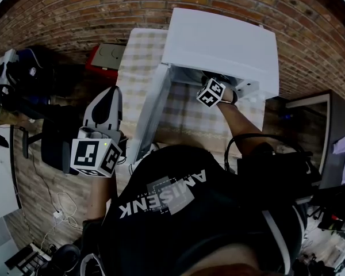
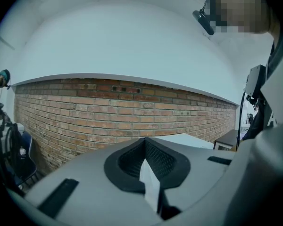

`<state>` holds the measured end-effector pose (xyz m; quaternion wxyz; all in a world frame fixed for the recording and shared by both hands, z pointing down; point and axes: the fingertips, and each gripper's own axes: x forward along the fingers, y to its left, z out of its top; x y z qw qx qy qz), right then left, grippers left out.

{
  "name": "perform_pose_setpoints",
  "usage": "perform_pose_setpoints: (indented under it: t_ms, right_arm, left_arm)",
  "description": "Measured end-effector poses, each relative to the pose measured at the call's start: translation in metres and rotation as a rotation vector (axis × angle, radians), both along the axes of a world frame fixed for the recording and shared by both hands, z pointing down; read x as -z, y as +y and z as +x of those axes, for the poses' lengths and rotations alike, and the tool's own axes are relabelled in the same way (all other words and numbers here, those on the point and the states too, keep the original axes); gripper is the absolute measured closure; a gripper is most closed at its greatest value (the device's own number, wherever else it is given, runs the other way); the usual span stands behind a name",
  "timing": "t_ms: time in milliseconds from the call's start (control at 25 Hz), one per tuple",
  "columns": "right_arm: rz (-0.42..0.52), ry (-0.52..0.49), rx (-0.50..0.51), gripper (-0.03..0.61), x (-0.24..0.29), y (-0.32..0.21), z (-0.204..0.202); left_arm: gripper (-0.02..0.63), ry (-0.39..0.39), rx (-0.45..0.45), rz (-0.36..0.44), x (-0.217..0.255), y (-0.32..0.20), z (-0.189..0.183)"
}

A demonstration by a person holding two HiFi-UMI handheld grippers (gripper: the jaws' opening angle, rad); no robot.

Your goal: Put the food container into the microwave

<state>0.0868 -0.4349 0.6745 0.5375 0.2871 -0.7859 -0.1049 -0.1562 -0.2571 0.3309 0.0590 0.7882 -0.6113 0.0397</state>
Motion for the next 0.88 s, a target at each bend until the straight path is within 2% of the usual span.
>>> perform_pose_setpoints:
  t_ms: [160, 480, 720, 880]
  right_arm:
    - [0.046, 0.009, -0.002, 0.462, 0.007, -0.001, 0.001]
    - [0.120, -0.035, -0.052, 0.431, 0.015, 0.007, 0.004]
    - [0.120, -0.083, -0.089, 0.428, 0.023, 0.024, 0.016]
    - [0.125, -0.116, -0.066, 0.428, 0.034, 0.044, 0.017]
  left_arm:
    - [0.601, 0.001, -0.007, 0.002, 0.001, 0.001, 0.002]
    - [0.601, 0.010, -0.008, -0.004, 0.000, 0.005, 0.000]
    - [0.601, 0.021, -0.024, -0.007, -0.005, 0.007, 0.003]
    - [0.601, 0.029, -0.048, -0.003, -0.004, 0.006, 0.009]
